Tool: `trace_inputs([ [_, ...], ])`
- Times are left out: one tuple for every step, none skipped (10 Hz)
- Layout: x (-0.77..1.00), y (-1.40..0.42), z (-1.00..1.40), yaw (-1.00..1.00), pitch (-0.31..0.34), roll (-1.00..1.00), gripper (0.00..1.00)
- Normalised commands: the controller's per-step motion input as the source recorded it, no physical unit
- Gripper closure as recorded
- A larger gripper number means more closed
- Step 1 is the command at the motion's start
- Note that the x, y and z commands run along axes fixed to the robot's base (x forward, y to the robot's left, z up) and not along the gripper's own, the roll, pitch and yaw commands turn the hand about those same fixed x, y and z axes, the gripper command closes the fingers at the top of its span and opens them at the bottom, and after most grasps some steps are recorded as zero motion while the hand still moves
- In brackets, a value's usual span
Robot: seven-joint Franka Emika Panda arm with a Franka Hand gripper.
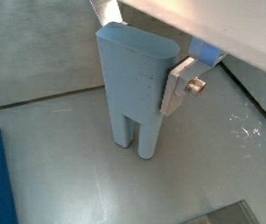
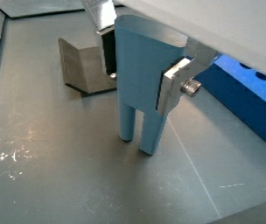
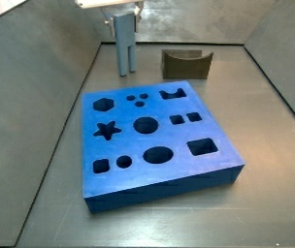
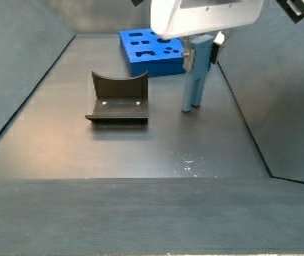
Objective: Pick up the square-circle object. Move up. Move to above the board. Insert the square-circle object.
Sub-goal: Pick up the square-circle object, then move up, then move to above the board.
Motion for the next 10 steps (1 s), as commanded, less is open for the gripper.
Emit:
trace_inputs([
  [0.00, 0.00, 0.00, 0.00, 0.000, 0.00, 1.00],
  [0.00, 0.00, 0.83, 0.00, 0.000, 0.00, 1.00],
  [-0.02, 0.00, 0.79, -0.01, 0.019, 0.00, 1.00],
  [-0.03, 0.00, 0.72, -0.01, 0.030, 0.00, 1.00],
  [-0.02, 0.00, 0.53, -0.01, 0.039, -0.01, 1.00],
  [-0.01, 0.00, 0.37, -0.01, 0.044, -0.02, 1.00],
  [-0.43, -0.08, 1.00, -0.22, 0.359, -0.07, 1.00],
  [-0.44, -0.09, 1.00, -0.20, 0.324, -0.07, 1.00],
  [-0.41, -0.08, 1.00, -0.17, 0.249, -0.06, 1.00],
  [-0.36, -0.07, 1.00, -0.11, 0.131, -0.05, 1.00],
])
